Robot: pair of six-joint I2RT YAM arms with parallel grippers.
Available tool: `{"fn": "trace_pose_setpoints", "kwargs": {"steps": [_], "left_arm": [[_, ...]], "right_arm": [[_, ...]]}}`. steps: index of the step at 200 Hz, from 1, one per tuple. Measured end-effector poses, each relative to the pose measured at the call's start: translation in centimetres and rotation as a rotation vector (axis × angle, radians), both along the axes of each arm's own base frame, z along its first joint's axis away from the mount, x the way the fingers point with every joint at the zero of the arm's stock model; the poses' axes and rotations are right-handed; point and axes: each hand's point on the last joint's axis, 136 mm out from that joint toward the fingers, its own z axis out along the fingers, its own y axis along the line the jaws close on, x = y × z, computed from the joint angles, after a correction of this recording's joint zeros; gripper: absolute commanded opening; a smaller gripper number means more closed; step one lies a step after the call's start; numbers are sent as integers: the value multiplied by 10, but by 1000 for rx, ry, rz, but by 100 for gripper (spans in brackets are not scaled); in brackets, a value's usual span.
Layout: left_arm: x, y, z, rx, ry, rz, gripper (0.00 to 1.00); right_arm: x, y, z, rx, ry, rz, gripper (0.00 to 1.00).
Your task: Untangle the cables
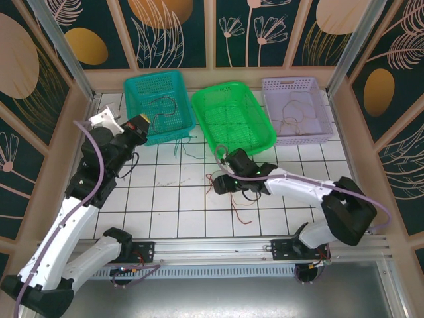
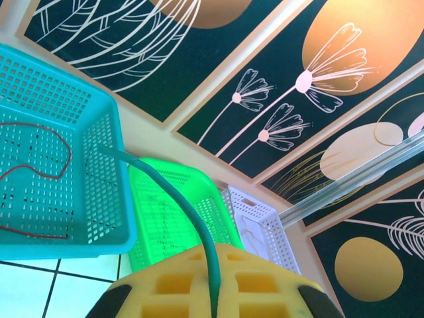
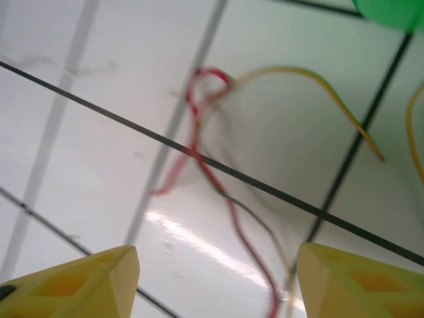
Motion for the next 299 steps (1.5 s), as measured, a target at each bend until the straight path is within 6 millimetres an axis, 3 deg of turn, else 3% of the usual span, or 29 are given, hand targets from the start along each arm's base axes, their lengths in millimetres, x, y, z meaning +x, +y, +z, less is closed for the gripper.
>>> {"fn": "trace_pose_setpoints", "kwargs": {"steps": [43, 78, 132, 175, 225, 260, 299], "left_arm": [[-2, 1, -7, -15, 23, 3, 0], [-5, 2, -2, -46, 17, 6, 0], [-9, 0, -1, -94, 25, -9, 0], [-11, -1, 1, -121, 28, -20, 0], [-15, -2, 8, -140, 8, -31, 0], [-15, -3, 9, -154, 11, -34, 0], [-16, -3, 9, -162, 12, -37, 0]], "right_arm": [[16, 28, 68, 300, 78, -163, 57], [44, 32, 94, 570, 264, -478, 62], [63, 55, 96, 871, 576, -822, 68], [72, 74, 83, 946, 709, -949, 68], [64, 85, 73, 958, 755, -1005, 67], [76, 92, 69, 1020, 697, -1018, 51], [100, 81, 54, 1052, 615, -1103, 2]]}}
